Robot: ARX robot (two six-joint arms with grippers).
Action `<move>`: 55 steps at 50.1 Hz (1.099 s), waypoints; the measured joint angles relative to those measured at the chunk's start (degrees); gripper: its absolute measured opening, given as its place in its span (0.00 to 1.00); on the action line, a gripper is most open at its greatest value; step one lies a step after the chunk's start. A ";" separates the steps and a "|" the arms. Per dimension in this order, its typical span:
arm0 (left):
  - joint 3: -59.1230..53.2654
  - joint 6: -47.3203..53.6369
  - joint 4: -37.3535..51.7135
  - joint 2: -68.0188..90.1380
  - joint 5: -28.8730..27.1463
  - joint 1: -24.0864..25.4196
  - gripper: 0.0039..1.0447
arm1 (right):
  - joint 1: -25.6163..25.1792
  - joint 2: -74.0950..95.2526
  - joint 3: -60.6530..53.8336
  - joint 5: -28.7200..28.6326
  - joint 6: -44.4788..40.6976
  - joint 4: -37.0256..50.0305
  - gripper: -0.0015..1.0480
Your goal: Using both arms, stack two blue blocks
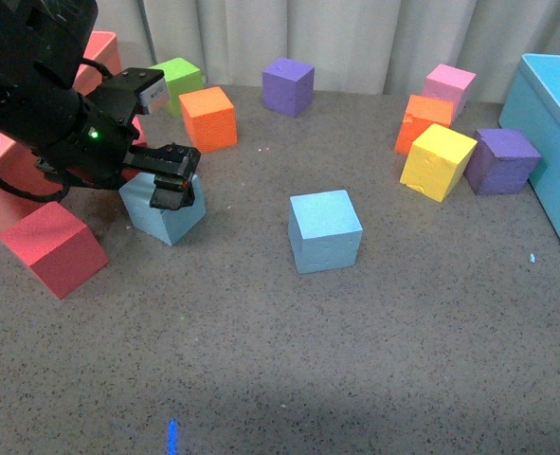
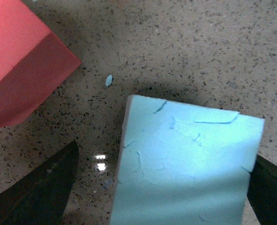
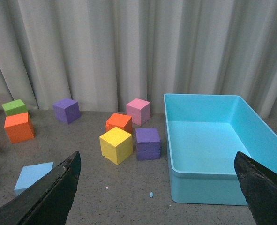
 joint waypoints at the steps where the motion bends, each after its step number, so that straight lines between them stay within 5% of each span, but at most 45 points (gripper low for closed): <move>1: 0.09 -0.02 -0.15 0.13 0.02 -0.07 0.94 | 0.00 0.00 0.00 0.00 0.00 0.00 0.91; 5: 0.33 -0.20 -0.28 0.57 0.15 -0.31 0.92 | 0.00 0.00 0.00 0.00 0.00 0.00 0.91; 16: 0.42 -2.08 -0.61 0.68 0.22 -1.25 0.60 | 0.00 0.00 0.00 0.00 0.00 0.00 0.91; 25: 0.39 -5.18 -1.95 -0.59 0.11 -2.27 0.47 | 0.00 0.00 0.00 0.00 0.00 0.00 0.91; 43: 3.72 -26.23 -10.53 -7.61 -9.60 -8.37 0.45 | 0.00 0.00 0.00 0.00 0.00 0.00 0.91; 55: 9.66 -38.58 -17.77 -7.56 -15.74 -17.27 0.43 | 0.00 0.00 0.00 -0.02 -0.02 0.00 0.91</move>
